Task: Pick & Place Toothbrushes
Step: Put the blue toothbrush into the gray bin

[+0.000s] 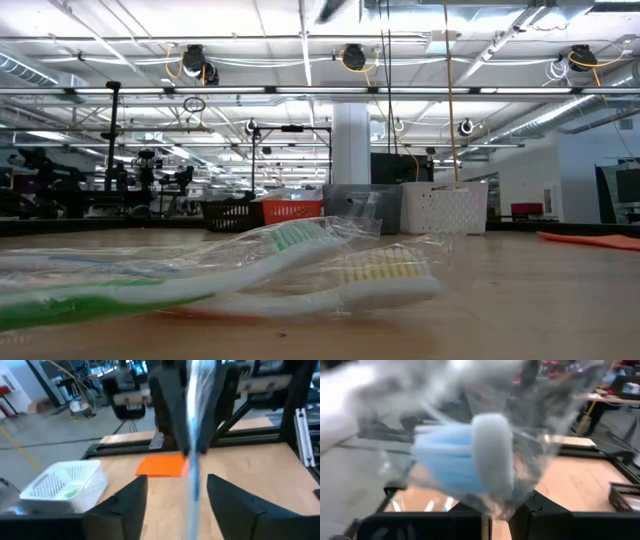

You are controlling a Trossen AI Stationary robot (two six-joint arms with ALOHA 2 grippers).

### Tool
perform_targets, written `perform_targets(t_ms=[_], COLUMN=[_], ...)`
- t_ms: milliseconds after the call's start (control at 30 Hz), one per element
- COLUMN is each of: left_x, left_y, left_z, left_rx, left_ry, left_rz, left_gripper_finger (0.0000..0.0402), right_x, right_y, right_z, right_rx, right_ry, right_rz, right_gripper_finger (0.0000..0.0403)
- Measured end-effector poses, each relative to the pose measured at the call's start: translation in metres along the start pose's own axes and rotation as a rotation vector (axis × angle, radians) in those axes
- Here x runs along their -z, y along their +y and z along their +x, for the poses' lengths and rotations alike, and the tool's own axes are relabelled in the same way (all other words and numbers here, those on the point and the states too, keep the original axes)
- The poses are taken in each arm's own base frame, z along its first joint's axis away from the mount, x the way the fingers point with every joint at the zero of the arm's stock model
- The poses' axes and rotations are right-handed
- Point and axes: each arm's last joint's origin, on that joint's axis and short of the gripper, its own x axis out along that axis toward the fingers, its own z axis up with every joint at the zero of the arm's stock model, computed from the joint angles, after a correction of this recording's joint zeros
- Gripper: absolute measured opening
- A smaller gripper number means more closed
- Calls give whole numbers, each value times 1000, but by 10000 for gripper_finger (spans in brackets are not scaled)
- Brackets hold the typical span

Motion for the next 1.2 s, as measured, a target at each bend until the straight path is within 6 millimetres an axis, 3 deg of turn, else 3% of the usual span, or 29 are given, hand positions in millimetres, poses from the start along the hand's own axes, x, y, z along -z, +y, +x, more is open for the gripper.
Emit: perform_targets(t_ms=[267,633,867,1200], left_x=[4,19,24,30], left_y=[-5,-15,-10,4], left_z=[-10,-19,-17,-9], left_rx=[-11,30,13,-36], left_ry=[58,188,238,288], left_rz=[1,-7,29,9], left_gripper_finger=[248,229,223,223], right_x=[4,13,20,37], right_y=[-28,-123,-183,-252], right_z=[8,18,8,-20], right_rx=[120,312,355,472], right_ry=[52,133,163,209], right_rz=[15,160,266,387], right_gripper_finger=[17,17,17,17])
